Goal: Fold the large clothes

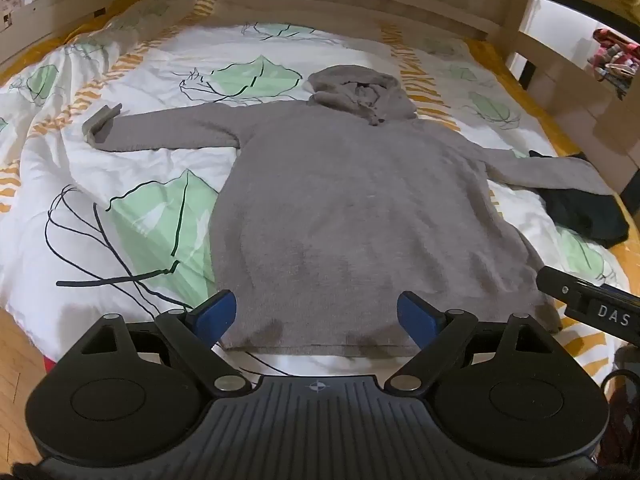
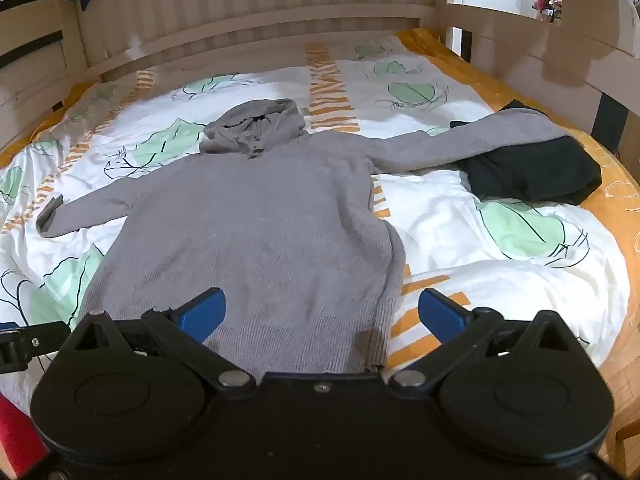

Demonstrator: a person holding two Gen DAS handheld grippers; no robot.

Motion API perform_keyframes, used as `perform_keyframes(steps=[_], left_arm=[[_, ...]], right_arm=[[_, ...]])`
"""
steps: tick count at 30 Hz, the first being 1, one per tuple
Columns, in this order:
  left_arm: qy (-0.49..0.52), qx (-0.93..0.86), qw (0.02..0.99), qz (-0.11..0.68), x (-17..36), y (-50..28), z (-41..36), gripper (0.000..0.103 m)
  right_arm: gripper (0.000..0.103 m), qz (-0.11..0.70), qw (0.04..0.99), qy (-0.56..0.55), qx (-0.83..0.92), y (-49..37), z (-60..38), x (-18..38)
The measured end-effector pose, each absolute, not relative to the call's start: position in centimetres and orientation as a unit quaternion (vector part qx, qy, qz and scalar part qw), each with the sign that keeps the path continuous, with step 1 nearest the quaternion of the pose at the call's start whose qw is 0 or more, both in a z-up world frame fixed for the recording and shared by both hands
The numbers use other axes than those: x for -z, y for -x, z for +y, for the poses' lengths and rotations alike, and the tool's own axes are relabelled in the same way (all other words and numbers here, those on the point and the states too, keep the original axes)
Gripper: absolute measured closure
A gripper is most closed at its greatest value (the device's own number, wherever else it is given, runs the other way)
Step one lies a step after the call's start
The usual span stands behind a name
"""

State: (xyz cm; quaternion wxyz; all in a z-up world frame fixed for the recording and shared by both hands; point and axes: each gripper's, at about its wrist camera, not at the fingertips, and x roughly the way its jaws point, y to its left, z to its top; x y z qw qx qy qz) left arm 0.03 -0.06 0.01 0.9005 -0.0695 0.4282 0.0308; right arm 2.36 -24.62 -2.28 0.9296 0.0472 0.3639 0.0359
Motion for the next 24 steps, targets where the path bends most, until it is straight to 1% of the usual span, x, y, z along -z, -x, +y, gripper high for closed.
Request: perform_keyframes(steps=[24], left_arm=[[0.06,-0.036,0.9,0.43,0.45,-0.15,0.16,0.015]], right_arm=[[0.001,0.367,0.928,-0.047,-0.041,-2.55,-24.0,2.55]])
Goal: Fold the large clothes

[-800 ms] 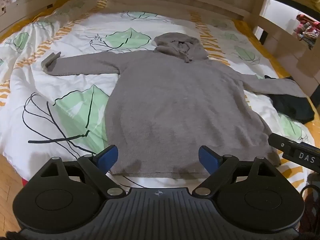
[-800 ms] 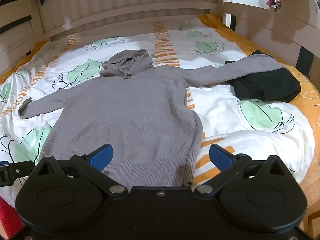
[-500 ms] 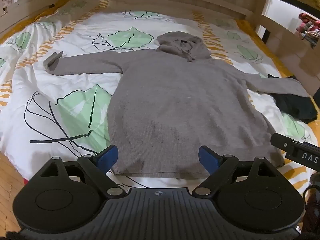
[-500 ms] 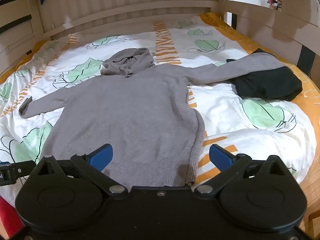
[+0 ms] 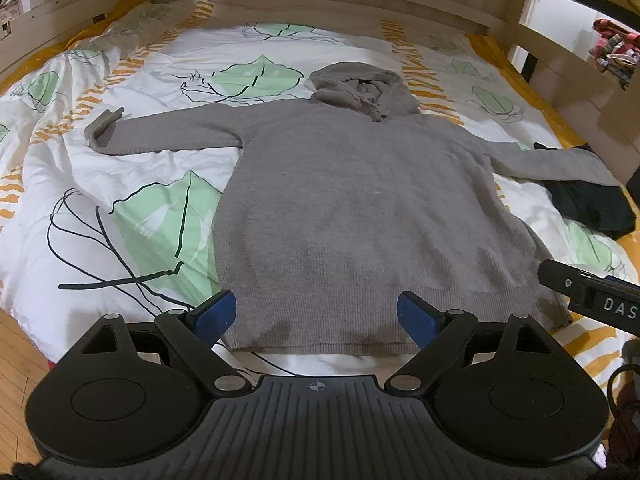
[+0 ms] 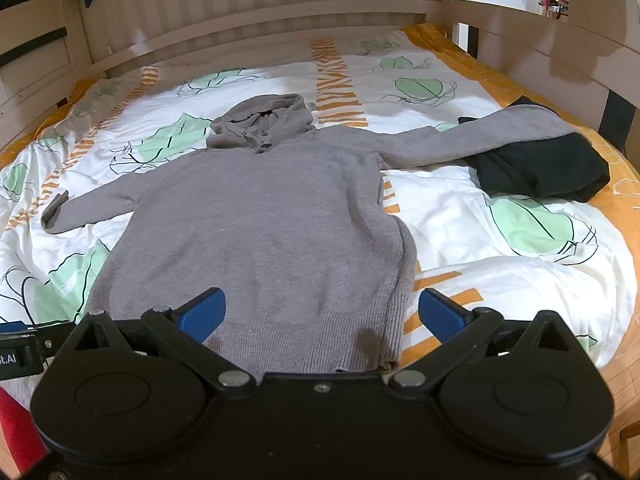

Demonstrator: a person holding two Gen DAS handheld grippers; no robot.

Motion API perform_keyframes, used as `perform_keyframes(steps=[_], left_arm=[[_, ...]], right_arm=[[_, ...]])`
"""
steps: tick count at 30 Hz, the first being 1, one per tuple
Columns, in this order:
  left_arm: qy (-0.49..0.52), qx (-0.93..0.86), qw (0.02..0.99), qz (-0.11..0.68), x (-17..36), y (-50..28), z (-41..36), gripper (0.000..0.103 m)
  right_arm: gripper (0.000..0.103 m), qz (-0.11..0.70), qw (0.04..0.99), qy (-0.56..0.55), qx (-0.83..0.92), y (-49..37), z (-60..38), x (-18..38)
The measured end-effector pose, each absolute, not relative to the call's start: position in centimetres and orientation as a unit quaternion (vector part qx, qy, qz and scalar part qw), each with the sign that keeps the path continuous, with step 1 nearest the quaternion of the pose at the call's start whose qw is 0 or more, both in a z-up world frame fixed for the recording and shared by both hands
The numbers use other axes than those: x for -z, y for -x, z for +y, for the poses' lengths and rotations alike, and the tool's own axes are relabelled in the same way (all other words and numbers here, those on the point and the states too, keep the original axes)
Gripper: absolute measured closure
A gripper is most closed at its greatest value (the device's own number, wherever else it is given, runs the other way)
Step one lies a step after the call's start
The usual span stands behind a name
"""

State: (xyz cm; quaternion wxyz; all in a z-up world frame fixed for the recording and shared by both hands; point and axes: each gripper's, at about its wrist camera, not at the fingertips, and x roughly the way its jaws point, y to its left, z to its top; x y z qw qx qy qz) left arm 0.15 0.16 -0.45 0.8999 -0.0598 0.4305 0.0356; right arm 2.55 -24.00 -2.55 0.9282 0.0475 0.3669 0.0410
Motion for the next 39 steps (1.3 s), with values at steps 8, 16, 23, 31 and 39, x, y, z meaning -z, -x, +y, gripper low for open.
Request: perform_keyframes(steps=[8,16,23,31,39], left_arm=[[0.059,-0.036,0.9,0.431,0.54,-0.04,0.07,0.015],[0.057,-0.035,0.9,0.432,0.65,0.06,-0.19,0.015],[0.057,-0.035,0.899,0.433,0.72,0.03,-0.25,0.015],[0.056,-0.034,0.899,0.434,0.86,0.03,-0.37,0.015],[0.057,-0.034,0.898,0.434,0.98,0.03,-0.42,0.015]], right_arm=[[0.001,0.367,0.928,-0.048,-0.043,-2.49,-24.01,2.59],[0.0,0.367,0.928,-0.048,-0.044,-2.46,-23.83,2.69],[0.0,0.368,0.928,-0.049,-0.044,-2.49,-23.87,2.67],[0.0,0.368,0.928,-0.049,-0.046,-2.5,-23.75,2.75],[0.0,0.368,0.927,-0.049,-0.047,-2.43,-23.41,2.68]])
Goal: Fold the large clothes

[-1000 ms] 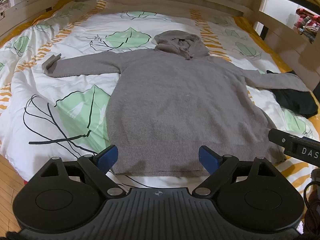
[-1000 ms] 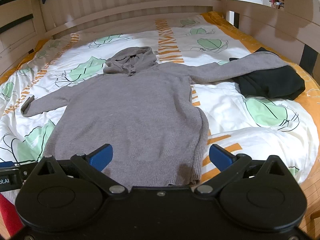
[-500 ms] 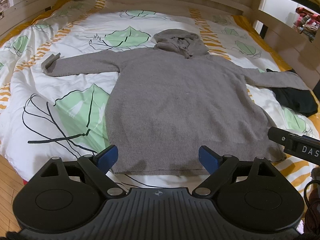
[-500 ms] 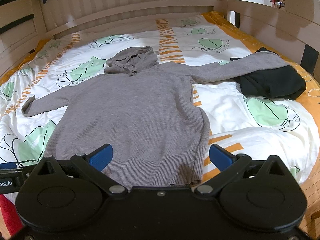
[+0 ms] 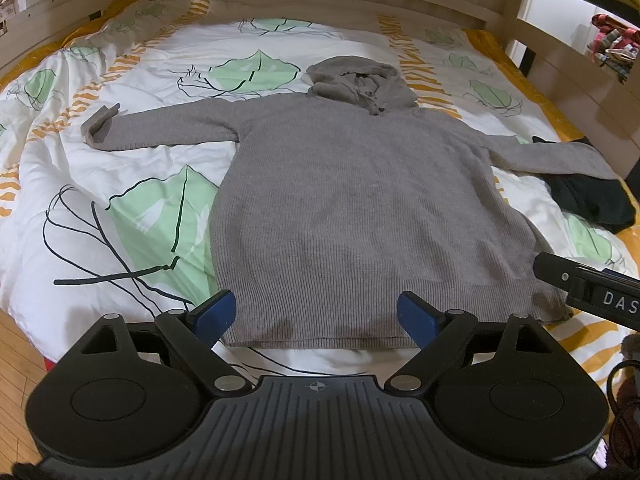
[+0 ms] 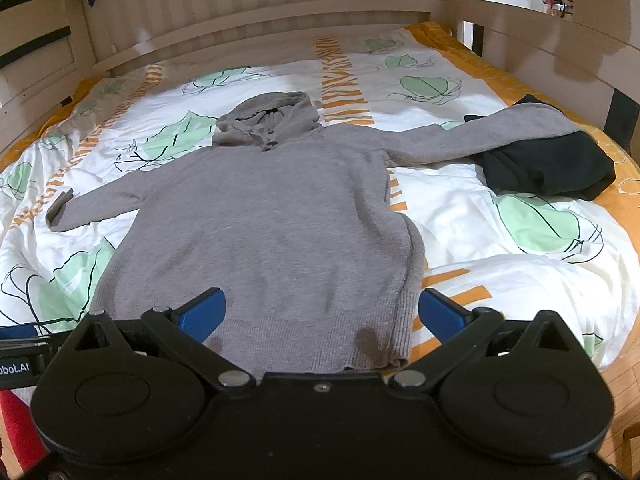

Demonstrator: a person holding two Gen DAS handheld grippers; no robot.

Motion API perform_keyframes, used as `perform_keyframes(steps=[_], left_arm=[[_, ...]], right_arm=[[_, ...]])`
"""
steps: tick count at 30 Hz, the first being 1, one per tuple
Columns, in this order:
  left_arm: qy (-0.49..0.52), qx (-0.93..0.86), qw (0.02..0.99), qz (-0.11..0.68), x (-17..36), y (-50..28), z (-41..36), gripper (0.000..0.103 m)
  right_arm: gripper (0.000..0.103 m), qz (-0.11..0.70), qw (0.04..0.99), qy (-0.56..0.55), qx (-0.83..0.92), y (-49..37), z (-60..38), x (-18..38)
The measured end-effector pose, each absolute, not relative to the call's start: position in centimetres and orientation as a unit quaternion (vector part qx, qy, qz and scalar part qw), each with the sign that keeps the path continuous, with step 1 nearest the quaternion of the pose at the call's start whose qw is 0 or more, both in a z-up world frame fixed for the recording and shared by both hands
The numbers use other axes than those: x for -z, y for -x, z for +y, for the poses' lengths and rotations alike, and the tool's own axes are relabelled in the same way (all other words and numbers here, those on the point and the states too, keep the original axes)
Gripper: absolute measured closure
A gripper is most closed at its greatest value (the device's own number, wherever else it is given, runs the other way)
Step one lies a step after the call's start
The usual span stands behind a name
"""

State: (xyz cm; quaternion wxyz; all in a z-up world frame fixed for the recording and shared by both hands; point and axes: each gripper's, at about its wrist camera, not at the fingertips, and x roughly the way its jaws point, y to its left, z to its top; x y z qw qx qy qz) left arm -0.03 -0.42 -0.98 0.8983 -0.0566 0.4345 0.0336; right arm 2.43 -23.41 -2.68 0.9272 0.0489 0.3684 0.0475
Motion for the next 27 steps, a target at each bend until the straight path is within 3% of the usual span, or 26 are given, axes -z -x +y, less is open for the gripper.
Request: perform_keyframes(steps=[10,15,27], left_arm=[[0.063,-0.029,0.902,0.425,1.1,-0.3,0.0,0.015],[0.122,0.008,0.909,0.398,1.2,-1.3,2.0,0.015],[0.181,0.06,0.919,0.344,2.3,-8.9,9.0,0.015]], right_arm=[[0.001,0.373,0.925,-0.051,-0.055,-2.8,-22.9,2.8],[0.001,0.372,0.924,-0.059,-0.069,-4.1,-22.8,2.9],[0.001,0.331,0.931,-0.104,-0.116,-12.3,-21.1,4.1]])
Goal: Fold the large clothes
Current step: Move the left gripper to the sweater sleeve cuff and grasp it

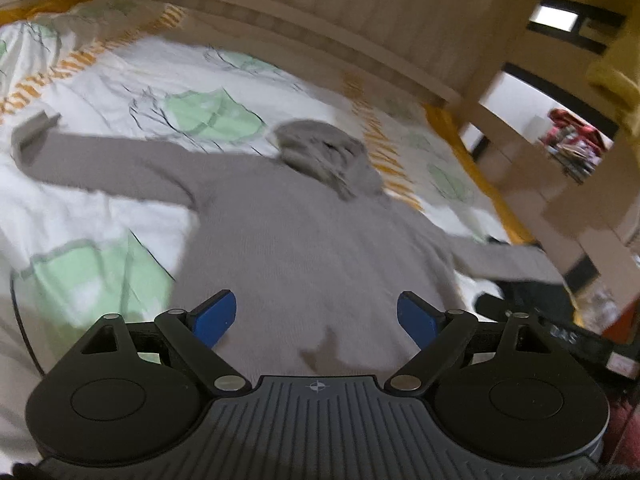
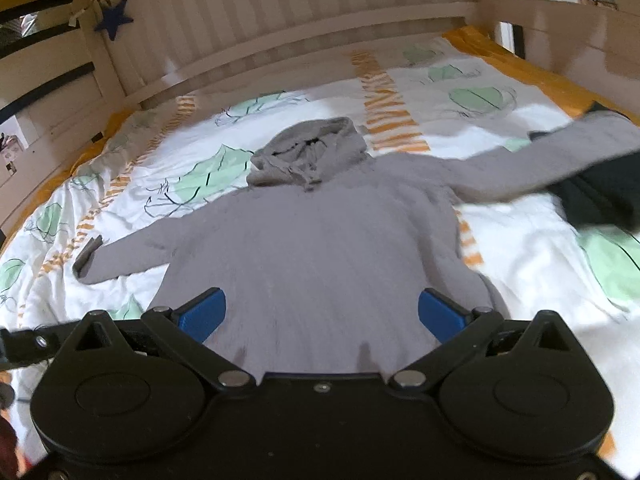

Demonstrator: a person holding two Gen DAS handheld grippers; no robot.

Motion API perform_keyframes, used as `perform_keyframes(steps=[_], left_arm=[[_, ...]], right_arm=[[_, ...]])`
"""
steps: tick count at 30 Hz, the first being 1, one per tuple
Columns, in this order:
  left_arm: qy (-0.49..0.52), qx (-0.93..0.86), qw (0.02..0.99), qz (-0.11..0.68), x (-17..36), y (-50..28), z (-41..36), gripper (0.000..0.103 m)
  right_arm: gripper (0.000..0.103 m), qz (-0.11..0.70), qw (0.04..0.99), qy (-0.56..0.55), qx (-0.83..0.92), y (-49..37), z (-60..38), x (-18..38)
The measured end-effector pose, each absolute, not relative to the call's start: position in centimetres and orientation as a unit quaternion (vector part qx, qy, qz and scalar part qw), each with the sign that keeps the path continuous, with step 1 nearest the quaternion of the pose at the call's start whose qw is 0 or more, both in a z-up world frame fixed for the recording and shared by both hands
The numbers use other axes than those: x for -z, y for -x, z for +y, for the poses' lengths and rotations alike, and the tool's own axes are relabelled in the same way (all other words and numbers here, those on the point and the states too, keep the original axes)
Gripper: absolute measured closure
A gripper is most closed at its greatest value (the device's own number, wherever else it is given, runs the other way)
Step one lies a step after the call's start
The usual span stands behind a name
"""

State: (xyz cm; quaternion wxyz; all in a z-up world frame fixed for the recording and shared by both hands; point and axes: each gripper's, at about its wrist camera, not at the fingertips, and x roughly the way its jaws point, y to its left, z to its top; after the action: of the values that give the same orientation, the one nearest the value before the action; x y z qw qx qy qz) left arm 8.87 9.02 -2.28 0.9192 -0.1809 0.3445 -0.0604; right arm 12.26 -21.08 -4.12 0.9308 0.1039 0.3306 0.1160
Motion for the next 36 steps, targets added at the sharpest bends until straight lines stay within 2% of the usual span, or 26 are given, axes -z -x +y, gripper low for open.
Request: perform_keyframes(steps=[12,19,24,28,32,36], left_arm=[[0.148,-0.074,0.93,0.329,3.9,-16.3,21.1,0.015],[0.093,-0.161,0.927,0.325,4.8,-20.1,28.5,0.015],[0.079,-0.189,0.925,0.321,6.2,-20.0,30.6,0.015],[0.124,-0.195,0.915,0.331,7.6,-19.4,32.4,0.017],[0.142,-0.209,0.908,0.335,7.8,-19.4,33.4,0.026],[0.148,-0.207,0.902,0.348,8.6,-20.0,34.1,0.027]], right_arm=[[0.001,0.338,0.924,-0.121,-0.128,-19.3,-17.1,6.9],[0.001,0.344,0.921,-0.113,-0.143,-22.9,-14.0,8.9],[0.004,0.345,0.922,-0.099,-0.145,-24.2,-12.1,10.6],[0.005,0.35,0.92,-0.089,-0.15,-24.5,-10.9,12.0],[0.011,0.351,0.921,-0.065,-0.152,-24.3,-10.0,12.8],[0.014,0.358,0.919,-0.056,-0.156,-24.3,-9.5,13.5]])
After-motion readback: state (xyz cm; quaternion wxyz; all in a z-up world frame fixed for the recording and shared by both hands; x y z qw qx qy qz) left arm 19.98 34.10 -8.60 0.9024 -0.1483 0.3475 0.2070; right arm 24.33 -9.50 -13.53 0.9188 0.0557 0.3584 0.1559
